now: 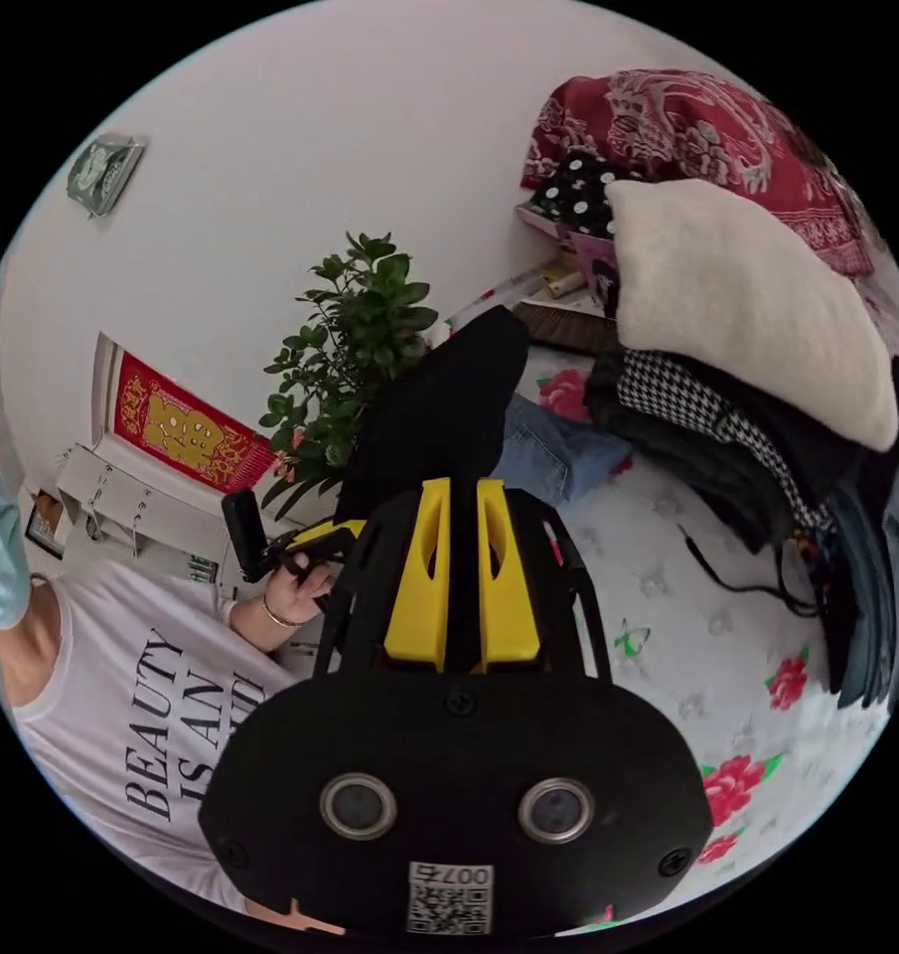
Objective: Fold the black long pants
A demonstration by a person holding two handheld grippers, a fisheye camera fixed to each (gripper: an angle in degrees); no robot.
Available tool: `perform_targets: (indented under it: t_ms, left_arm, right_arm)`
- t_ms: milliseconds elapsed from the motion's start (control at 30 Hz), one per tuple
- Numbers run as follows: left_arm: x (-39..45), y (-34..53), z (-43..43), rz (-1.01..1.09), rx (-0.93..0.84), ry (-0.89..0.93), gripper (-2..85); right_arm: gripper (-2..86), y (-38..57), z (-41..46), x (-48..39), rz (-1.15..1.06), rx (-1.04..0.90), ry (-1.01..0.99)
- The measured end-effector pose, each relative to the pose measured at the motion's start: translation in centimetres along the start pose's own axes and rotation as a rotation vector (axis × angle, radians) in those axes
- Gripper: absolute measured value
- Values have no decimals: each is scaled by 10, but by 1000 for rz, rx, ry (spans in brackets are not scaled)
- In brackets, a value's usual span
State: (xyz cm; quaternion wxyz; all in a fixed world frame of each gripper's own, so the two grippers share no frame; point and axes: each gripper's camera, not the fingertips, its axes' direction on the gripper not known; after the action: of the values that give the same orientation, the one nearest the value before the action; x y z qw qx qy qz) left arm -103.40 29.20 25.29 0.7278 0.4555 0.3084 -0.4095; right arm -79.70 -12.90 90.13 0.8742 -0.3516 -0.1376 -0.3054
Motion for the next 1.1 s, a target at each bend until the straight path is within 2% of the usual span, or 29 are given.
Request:
perform_targets:
  t_ms: [67,200,300,433,567,733,867,933,1100]
  left_arm:
    - [-22,-4,18,-10,-43,-65,54]
    - [-88,17,76,-162,-313,-201,87]
    - [-103,24,61,-215,-252,-21,97]
    - [-106,18,42,-178,-234,-1,107]
    - [-118,3,39,-168,-199,66,130]
    - [-131,-15,76,-163,-289,212,148]
    - [-130,-20,88,-168,-357,100,88]
    - [-132,-24,88,-229,-411,147,58]
    - [-114,-36,69,-171,-337,169,45]
  right_arm:
    - [35,-47,42,6,2,-58,36]
    - [33,-81,130,52,217,-223,178]
    - [45,-52,142,61,247,-222,180]
    - [62,-30,120,55,189,-123,206]
    - [80,-52,107,60,136,-132,204]
    - [81,-91,128,69,86,-168,145]
    - [41,-116,163,76,126,-263,90]
    - [18,-123,160,64,139,-276,192]
    - [0,-157,118,-32,-139,-300,317]
